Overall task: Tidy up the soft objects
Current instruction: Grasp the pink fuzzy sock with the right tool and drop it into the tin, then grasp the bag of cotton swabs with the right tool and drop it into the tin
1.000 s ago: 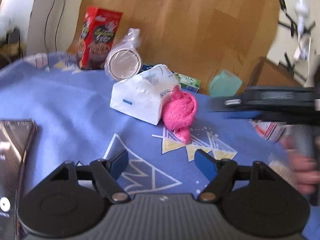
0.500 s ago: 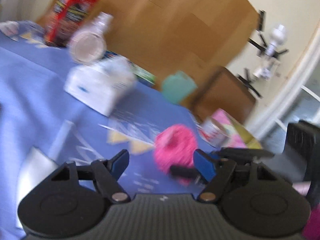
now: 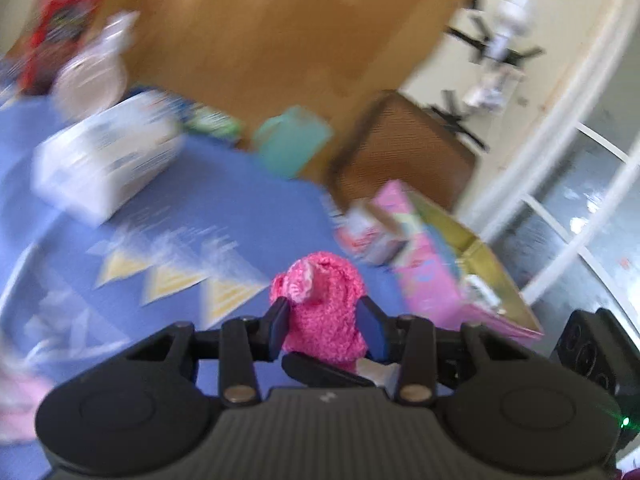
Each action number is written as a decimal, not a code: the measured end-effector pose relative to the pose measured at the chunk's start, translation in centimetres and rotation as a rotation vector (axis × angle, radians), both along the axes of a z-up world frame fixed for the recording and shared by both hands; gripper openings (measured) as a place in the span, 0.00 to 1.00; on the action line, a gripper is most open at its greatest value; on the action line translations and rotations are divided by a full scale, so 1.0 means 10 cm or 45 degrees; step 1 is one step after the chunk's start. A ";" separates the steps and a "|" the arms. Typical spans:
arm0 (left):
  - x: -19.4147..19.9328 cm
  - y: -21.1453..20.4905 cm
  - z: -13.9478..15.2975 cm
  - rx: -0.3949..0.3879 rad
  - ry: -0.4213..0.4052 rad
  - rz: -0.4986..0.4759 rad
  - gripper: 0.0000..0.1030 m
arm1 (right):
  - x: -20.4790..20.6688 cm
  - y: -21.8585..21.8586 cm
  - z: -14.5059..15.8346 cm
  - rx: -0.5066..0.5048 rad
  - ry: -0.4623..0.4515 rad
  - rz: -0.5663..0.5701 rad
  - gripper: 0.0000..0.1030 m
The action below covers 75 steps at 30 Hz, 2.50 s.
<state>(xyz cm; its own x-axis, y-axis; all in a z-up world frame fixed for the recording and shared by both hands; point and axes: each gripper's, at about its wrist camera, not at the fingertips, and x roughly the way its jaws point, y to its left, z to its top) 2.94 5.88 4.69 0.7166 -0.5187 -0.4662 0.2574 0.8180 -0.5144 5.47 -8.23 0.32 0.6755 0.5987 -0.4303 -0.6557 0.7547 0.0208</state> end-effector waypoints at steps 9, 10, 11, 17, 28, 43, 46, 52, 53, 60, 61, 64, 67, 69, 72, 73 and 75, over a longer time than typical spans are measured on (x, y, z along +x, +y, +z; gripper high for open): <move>0.41 -1.32 0.47 0.092 -0.146 -0.256 0.60 | 0.00 -1.27 0.29 0.122 -0.194 -0.508 0.40; 0.39 -1.37 0.48 0.110 -0.168 -0.242 0.60 | 0.07 -1.44 0.32 0.133 -0.187 -0.586 0.43; 0.37 -1.40 0.47 0.140 -0.181 -0.217 0.60 | 0.16 -1.55 0.34 0.134 -0.192 -0.646 0.47; 0.32 -0.92 0.24 0.226 -0.077 -0.016 0.60 | 0.50 -2.03 0.29 0.114 -0.198 -0.955 0.75; 0.36 -0.37 -0.18 0.219 0.083 -0.005 0.69 | -0.25 -1.39 -0.04 0.312 0.083 -0.352 0.76; 0.17 0.23 -0.47 0.035 0.177 0.071 0.33 | 0.18 0.00 -0.12 -0.143 0.002 -0.042 0.70; 0.08 0.45 -0.47 0.017 0.160 0.138 0.48 | 0.17 0.12 -0.14 -0.159 -0.018 -0.032 0.71; 0.14 0.40 -0.46 0.062 0.127 0.093 0.56 | 0.21 0.06 -0.20 -0.122 0.081 -0.109 0.75; 0.17 0.34 -0.48 0.074 0.128 0.074 0.52 | 0.24 0.05 -0.21 -0.103 0.098 -0.118 0.75; 0.15 0.09 -0.36 0.112 0.088 0.021 0.33 | 0.15 0.08 -0.16 -0.089 0.054 -0.113 0.43; 0.14 0.06 -0.32 0.109 0.074 0.016 0.33 | 0.11 0.04 -0.13 -0.070 0.043 -0.118 0.43; 0.15 -0.07 -0.14 0.100 0.028 -0.017 0.33 | 0.02 -0.07 -0.02 -0.037 -0.029 -0.153 0.43; 0.21 -0.32 0.05 0.114 -0.041 -0.092 0.33 | -0.09 -0.26 0.08 0.000 -0.114 -0.226 0.43; 0.25 -0.55 0.17 0.126 -0.079 -0.154 0.33 | -0.14 -0.46 0.17 0.038 -0.155 -0.294 0.43; 0.35 -0.99 0.32 0.150 -0.131 -0.255 0.33 | -0.22 -0.77 0.24 0.070 -0.213 -0.398 0.43; 0.37 -1.11 0.35 0.160 -0.145 -0.281 0.33 | -0.23 -0.88 0.27 0.077 -0.230 -0.433 0.43; 0.46 -1.45 0.42 0.191 -0.174 -0.341 0.33 | -0.24 -1.12 0.31 0.091 -0.258 -0.509 0.43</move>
